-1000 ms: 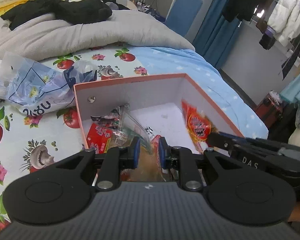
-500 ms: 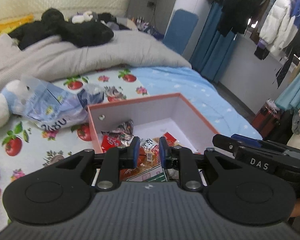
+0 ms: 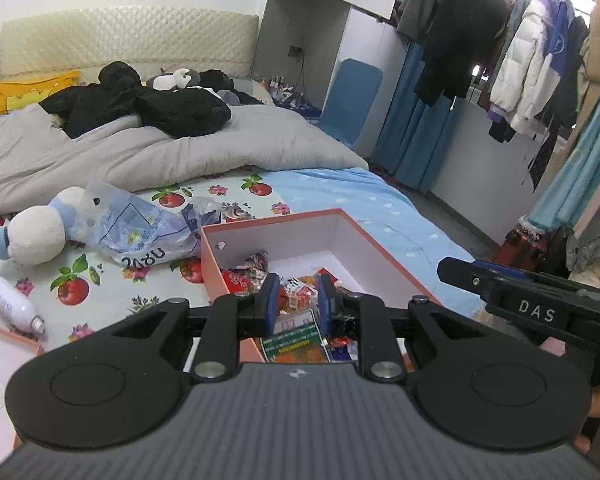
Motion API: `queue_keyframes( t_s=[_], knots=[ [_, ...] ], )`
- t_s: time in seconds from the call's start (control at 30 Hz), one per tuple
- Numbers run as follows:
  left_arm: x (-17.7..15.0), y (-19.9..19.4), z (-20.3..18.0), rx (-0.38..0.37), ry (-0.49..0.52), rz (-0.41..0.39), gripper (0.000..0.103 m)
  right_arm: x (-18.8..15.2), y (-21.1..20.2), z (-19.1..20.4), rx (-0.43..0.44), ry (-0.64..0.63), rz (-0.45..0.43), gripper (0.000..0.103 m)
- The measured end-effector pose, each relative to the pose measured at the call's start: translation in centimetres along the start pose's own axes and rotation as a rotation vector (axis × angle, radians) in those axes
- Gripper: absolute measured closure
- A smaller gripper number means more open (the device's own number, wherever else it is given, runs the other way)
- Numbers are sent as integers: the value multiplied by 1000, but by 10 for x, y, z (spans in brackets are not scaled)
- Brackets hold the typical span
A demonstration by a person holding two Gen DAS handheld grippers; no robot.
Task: Organize snacks
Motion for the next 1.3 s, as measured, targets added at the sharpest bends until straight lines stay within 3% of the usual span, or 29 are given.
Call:
queue_keyframes(
  t_s=[0.33, 0.77, 1.3],
  knots=[
    [-39, -60, -10, 18, 44, -31, 79, -42, -46, 13, 14, 10, 25, 56],
    [-81, -83, -15, 42, 22, -15, 79, -69, -63, 16, 28, -23, 37, 55],
    [-75, -87, -6, 74, -4, -49, 79, -76, -65, 15, 36, -38, 40, 56]
  ],
)
Point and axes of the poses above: each gripper's, at about its wrist camera, not at the fingertips, and y roughly the way its jaws point, z to its left, x to its top, the point moved 4 cm from there along y, roughly the way its jaws point, and after that the axes turned 6 degrees about x, right-handed, at the moved point
